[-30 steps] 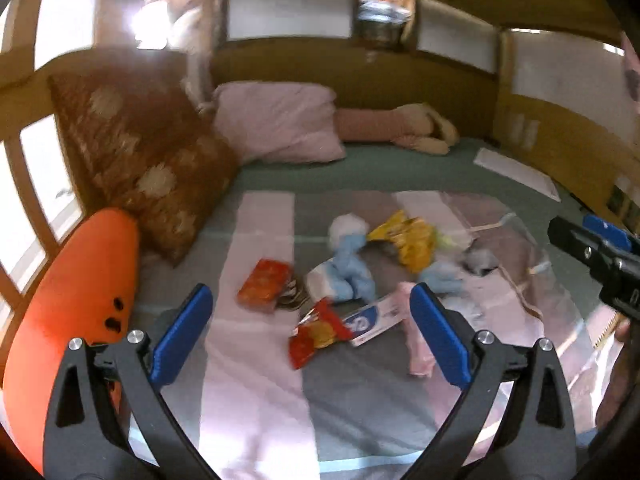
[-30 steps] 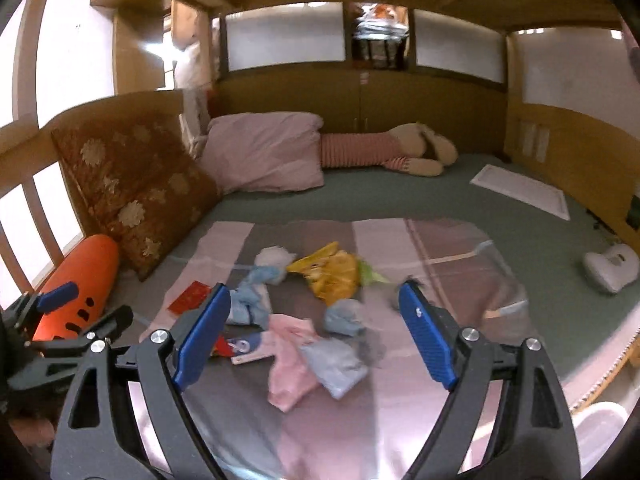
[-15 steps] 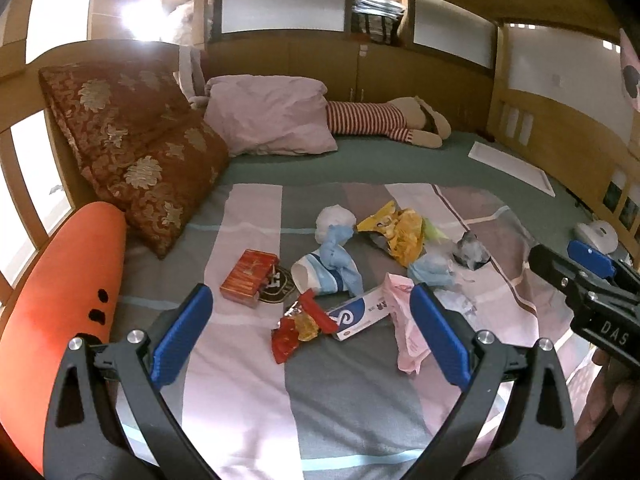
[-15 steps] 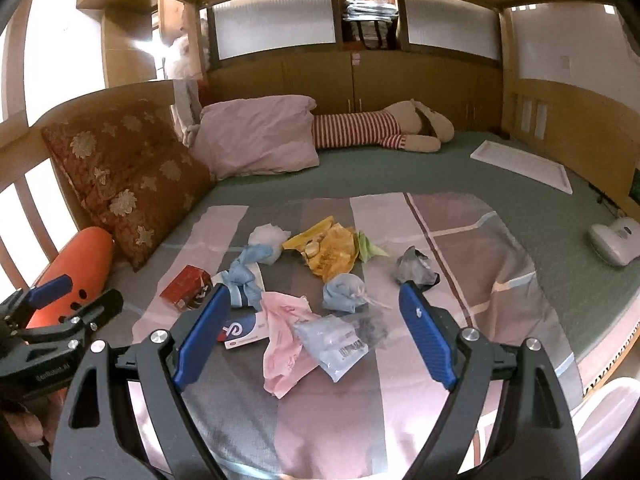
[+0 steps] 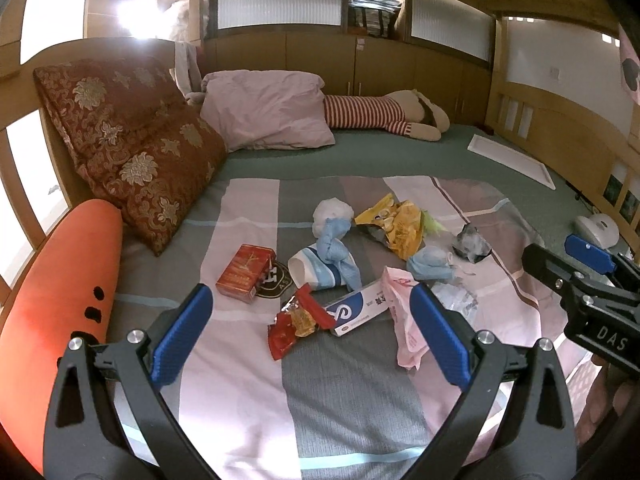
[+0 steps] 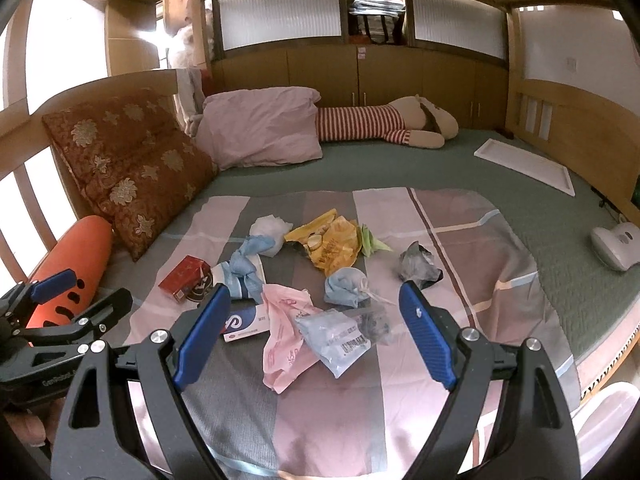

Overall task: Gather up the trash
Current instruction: 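Return both tools over the bed toward the remaining trash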

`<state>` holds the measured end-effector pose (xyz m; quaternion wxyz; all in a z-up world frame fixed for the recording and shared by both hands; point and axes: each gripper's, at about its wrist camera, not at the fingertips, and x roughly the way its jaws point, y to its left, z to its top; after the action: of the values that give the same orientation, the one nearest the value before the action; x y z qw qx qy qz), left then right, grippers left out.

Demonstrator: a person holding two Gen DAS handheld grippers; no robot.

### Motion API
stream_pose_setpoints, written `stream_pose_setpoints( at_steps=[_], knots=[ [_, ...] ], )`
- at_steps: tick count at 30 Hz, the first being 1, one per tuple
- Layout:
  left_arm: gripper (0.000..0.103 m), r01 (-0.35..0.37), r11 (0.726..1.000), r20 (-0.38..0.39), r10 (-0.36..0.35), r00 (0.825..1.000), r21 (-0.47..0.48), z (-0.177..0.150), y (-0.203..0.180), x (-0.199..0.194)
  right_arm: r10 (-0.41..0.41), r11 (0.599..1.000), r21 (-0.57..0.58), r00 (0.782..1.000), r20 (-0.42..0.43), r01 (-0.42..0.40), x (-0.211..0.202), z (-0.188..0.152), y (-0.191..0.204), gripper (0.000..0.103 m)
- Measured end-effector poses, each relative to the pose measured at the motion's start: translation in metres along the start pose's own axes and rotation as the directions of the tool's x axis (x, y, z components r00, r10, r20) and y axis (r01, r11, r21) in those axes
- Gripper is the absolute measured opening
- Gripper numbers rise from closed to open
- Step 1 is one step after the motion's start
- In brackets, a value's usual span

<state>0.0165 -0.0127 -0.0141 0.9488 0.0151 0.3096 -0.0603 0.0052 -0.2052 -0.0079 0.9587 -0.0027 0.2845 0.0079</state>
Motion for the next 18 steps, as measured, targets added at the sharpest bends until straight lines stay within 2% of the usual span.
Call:
stream_pose_setpoints(
  at_steps=[18],
  knots=[
    [0.098, -0.004, 1.0, -0.005, 0.004, 1.0, 0.0, -0.0032, -0.0004, 0.0029, -0.001, 1.0, 0.002, 1.0, -0.002, 0.001, 0.0004, -0.0001, -0.0001, 0.085]
  ],
)
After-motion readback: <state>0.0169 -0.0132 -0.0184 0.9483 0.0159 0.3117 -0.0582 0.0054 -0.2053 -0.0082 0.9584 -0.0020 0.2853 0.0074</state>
